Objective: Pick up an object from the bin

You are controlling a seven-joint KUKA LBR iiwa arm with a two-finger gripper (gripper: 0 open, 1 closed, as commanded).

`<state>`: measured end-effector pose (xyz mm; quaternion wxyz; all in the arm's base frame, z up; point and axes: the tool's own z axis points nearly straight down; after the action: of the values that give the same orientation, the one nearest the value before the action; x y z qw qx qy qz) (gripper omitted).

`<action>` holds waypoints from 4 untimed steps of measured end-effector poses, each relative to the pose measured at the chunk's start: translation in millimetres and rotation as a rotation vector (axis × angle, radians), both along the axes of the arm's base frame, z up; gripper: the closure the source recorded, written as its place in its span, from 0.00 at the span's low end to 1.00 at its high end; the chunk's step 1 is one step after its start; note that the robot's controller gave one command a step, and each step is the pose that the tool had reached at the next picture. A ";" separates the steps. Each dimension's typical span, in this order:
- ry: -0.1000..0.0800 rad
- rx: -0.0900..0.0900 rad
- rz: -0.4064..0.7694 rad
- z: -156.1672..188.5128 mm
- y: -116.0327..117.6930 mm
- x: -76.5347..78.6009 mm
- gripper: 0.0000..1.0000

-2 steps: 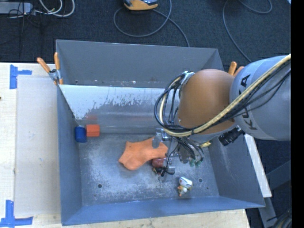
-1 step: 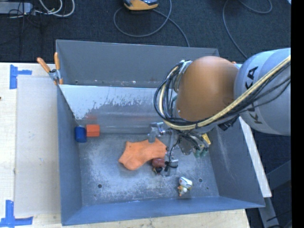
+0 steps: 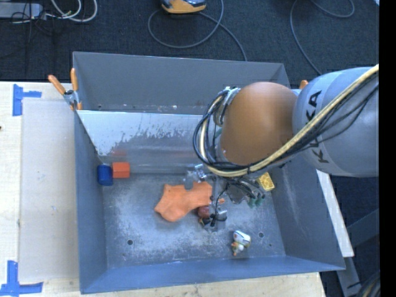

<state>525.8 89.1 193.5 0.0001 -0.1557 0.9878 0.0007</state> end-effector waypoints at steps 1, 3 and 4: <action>0.009 -0.003 -0.257 -34.9 -2.7 12.6 0.00; 0.007 -0.001 0.084 -84.2 -2.5 29.0 0.00; 0.006 -0.001 0.022 -122.1 -22.1 68.7 1.00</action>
Offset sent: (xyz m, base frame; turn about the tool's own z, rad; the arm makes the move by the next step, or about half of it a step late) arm 0.0423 0.0062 -0.1019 -0.1838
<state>594.5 67.0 71.4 -0.0030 -0.1666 0.9860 0.0005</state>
